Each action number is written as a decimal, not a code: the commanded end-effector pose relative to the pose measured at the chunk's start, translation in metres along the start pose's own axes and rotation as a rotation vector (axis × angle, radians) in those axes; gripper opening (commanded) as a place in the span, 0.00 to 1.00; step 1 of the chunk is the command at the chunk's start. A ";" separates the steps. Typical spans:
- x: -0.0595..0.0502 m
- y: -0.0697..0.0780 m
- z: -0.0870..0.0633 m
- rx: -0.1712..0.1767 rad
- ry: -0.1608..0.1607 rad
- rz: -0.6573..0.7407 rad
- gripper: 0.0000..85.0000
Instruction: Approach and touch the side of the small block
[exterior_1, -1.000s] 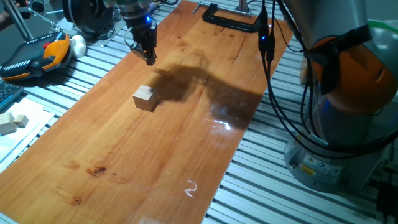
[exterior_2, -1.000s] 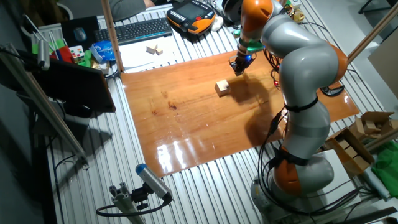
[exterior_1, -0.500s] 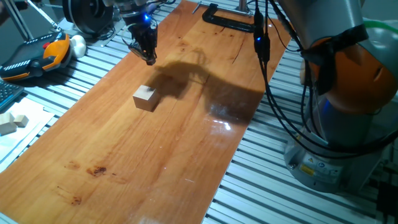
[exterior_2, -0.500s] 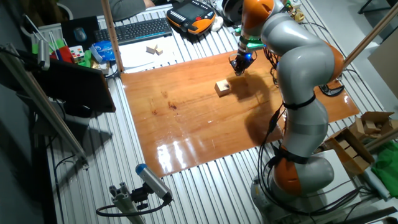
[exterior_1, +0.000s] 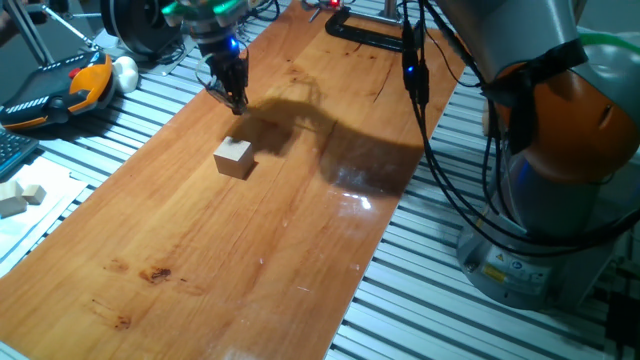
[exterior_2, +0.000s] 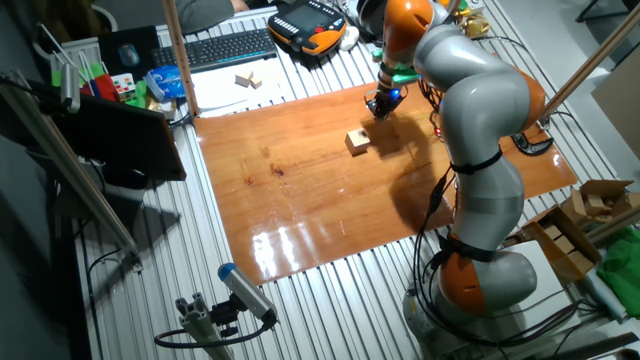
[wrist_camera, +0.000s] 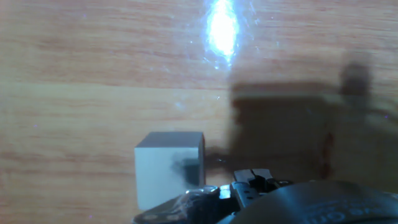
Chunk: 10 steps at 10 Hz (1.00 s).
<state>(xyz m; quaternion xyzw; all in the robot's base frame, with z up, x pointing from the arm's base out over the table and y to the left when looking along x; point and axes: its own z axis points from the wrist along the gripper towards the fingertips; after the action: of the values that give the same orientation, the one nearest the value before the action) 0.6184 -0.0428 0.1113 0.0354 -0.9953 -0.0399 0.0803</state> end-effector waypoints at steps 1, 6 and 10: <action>0.001 0.001 0.008 -0.010 -0.009 0.004 0.01; -0.003 0.004 0.034 -0.039 -0.031 -0.006 0.01; 0.002 0.012 0.049 -0.053 -0.050 0.006 0.01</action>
<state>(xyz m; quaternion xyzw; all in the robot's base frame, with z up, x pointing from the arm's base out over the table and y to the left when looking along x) 0.6067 -0.0266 0.0642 0.0290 -0.9957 -0.0674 0.0566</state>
